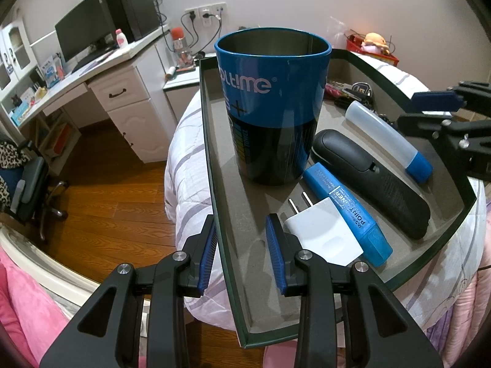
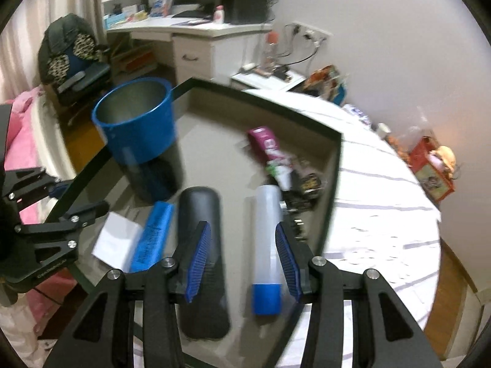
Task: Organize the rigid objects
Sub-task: 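Open the right tool to release the remote and withdraw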
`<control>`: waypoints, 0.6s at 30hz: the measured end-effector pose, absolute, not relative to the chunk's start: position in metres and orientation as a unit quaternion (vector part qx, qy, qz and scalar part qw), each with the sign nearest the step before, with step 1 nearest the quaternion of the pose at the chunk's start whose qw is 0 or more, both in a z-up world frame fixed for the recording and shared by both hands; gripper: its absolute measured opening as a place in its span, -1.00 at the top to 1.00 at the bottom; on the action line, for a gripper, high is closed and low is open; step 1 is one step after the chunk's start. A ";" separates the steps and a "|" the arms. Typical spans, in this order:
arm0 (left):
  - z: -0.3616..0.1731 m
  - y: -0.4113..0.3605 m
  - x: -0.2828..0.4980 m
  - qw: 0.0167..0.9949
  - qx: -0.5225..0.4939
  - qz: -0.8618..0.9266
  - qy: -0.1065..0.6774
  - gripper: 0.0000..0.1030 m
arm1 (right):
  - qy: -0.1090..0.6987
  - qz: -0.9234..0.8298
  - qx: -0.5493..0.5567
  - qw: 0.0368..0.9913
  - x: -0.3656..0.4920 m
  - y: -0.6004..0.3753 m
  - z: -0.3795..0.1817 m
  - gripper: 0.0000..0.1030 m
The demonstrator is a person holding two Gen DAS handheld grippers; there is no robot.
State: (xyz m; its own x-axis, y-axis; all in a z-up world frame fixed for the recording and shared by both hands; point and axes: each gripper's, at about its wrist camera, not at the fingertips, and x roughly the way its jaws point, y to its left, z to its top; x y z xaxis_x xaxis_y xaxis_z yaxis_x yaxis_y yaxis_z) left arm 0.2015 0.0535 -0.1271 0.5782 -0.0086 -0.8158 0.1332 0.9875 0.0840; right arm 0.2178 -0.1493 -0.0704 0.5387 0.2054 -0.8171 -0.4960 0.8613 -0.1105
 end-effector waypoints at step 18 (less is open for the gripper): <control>-0.128 0.050 0.205 0.886 0.075 -0.035 0.456 0.28 | 0.482 0.167 -0.127 0.851 0.240 -0.208 -0.108 0.57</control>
State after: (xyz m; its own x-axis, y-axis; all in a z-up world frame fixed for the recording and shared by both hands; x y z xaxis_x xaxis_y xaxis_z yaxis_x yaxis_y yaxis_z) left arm 0.2048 0.0496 -0.1280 0.5819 0.0063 -0.8132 0.1314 0.9861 0.1016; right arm 0.2400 -0.2083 -0.1076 0.4793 0.1612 -0.8627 -0.4062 0.9121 -0.0553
